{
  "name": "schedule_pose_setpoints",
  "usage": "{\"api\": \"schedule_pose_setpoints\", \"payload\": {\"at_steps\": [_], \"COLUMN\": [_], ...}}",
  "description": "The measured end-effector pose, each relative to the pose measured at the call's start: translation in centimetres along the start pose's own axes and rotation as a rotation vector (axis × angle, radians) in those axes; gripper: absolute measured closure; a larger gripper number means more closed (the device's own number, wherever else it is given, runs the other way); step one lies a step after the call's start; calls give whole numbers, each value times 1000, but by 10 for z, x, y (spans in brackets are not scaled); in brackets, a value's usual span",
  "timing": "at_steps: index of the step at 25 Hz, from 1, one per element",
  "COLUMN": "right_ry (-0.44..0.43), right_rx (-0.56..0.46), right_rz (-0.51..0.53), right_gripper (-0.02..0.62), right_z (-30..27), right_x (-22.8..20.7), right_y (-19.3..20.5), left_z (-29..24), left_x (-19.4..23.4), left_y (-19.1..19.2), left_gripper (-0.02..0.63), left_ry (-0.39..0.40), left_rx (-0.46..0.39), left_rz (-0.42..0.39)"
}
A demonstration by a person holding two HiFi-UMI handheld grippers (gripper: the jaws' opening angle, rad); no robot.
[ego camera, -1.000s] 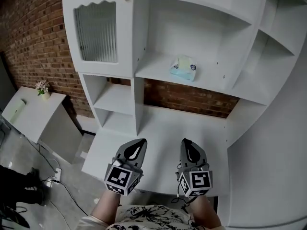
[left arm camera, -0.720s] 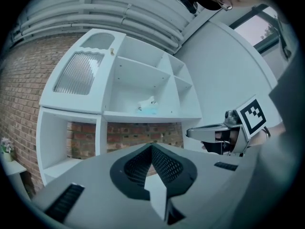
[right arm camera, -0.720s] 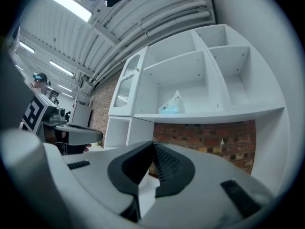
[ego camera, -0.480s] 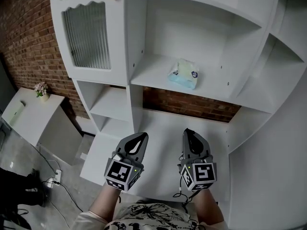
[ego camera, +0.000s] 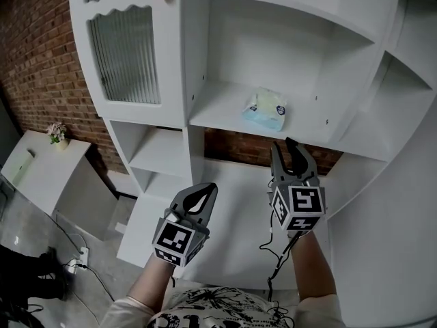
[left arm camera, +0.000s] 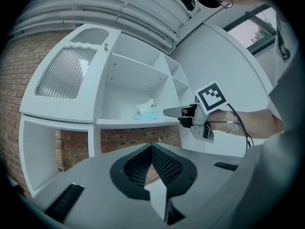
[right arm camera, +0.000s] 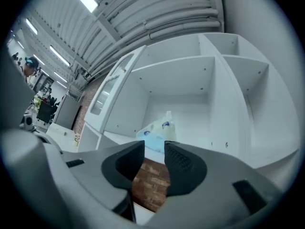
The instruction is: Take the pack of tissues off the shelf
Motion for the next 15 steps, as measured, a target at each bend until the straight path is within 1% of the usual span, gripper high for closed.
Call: {"api": "schedule_pose_setpoints", "payload": {"at_steps": [3,7,9,12,13,15], "right_ry": [17,-10,-8,12,18,23], "right_rx": [5,44,60,72,73,69], "right_rz": [1,7,15,21,23,24], "right_gripper": [476,476,476,514,540,554], "right_z": [-18,-38,-45,-50,-51,-51], "right_x": [-11,-16,-18,-20,-20,-21], "right_y": [-17,-28,-30,-31,-31,-31], "left_z": [-1,-1,1,3,3,2], "left_x": [3,5,7,11,11,11], "left_y": [0,5,6,8,9,11], "left_gripper": [598,598,598,598,598,598], "left_ry": [4,8,4,-5,-7,-2], "left_rx": [2,11,12,17,20,25], "left_rz": [4,16,20,27,28,23]}}
Point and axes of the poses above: the fingertips, and each gripper's own axes: z backward along the fingers, x to its left, y out of its underside, the point moved 7 cm from there along z, backward along the fingers, and after that the axes turned 13 degrees about x, right-handed, at the moved point
